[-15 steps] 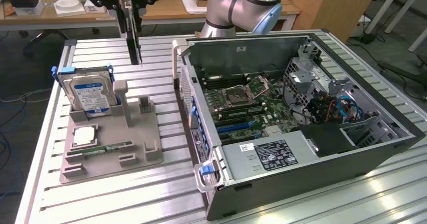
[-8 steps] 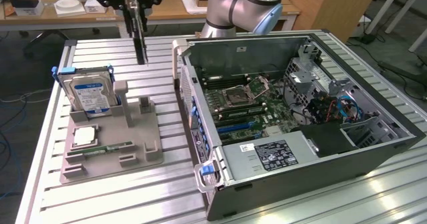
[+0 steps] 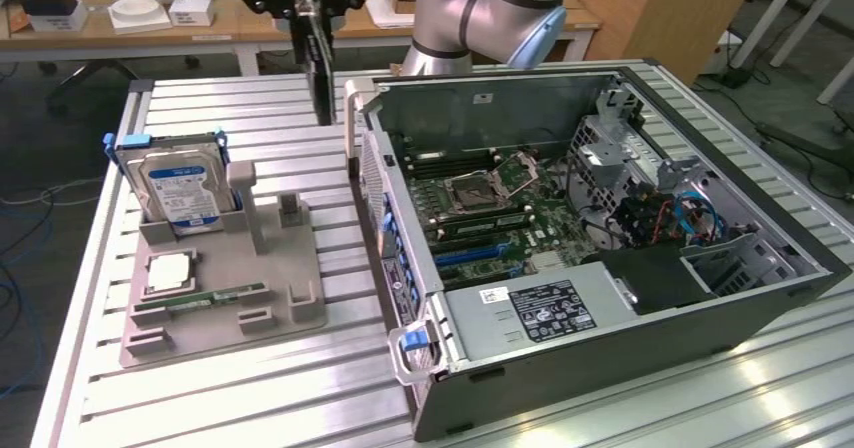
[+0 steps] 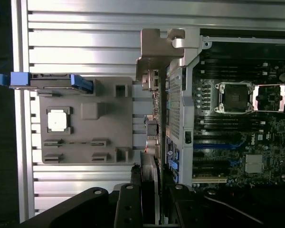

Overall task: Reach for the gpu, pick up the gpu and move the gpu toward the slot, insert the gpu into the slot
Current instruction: 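Pick up the gpu and move the gpu toward the slot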

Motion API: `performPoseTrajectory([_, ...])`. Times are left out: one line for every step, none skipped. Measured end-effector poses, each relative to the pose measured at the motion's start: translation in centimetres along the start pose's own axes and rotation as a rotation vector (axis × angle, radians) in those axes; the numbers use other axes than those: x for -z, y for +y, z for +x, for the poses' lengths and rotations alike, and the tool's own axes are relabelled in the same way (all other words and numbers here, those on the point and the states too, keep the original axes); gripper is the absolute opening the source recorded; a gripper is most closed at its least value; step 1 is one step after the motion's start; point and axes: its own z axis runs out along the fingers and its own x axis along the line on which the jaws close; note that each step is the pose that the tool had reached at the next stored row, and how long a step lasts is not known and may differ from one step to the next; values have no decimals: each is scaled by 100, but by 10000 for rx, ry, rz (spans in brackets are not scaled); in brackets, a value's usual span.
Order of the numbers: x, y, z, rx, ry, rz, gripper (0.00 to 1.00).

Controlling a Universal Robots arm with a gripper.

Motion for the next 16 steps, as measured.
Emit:
performPoseTrajectory([-2,0,-41,0,-1,0,27])
performPoseTrajectory([-3,1,-80,0,0,0,27])
performPoseTrajectory([-5,1,-118,-1,0,0,27])
performPoseTrajectory([-7,2,-156,-2,1,2,27])
performPoseTrajectory([-10,2,-202,-1,0,1,27])
performPoseTrajectory([-13,3,-247,1,-1,0,27])
performPoseTrajectory([-16,3,-288,0,0,0,27])
performPoseTrajectory([-18,4,-332,0,0,1,27])
performPoseTrajectory([-21,5,-377,-1,0,1,27])
performPoseTrajectory([-24,5,-421,-1,0,0,27])
performPoseTrajectory([-27,5,-462,1,0,1,27])
performPoseTrajectory([-31,6,-503,0,-1,0,27])
performPoseTrajectory([-35,6,-540,-1,-1,0,27])
performPoseTrajectory([-39,7,-578,-2,-1,1,27])
performPoseTrajectory([-44,7,-613,0,-1,1,27])
performPoseTrajectory([-50,7,-645,0,-1,1,27])
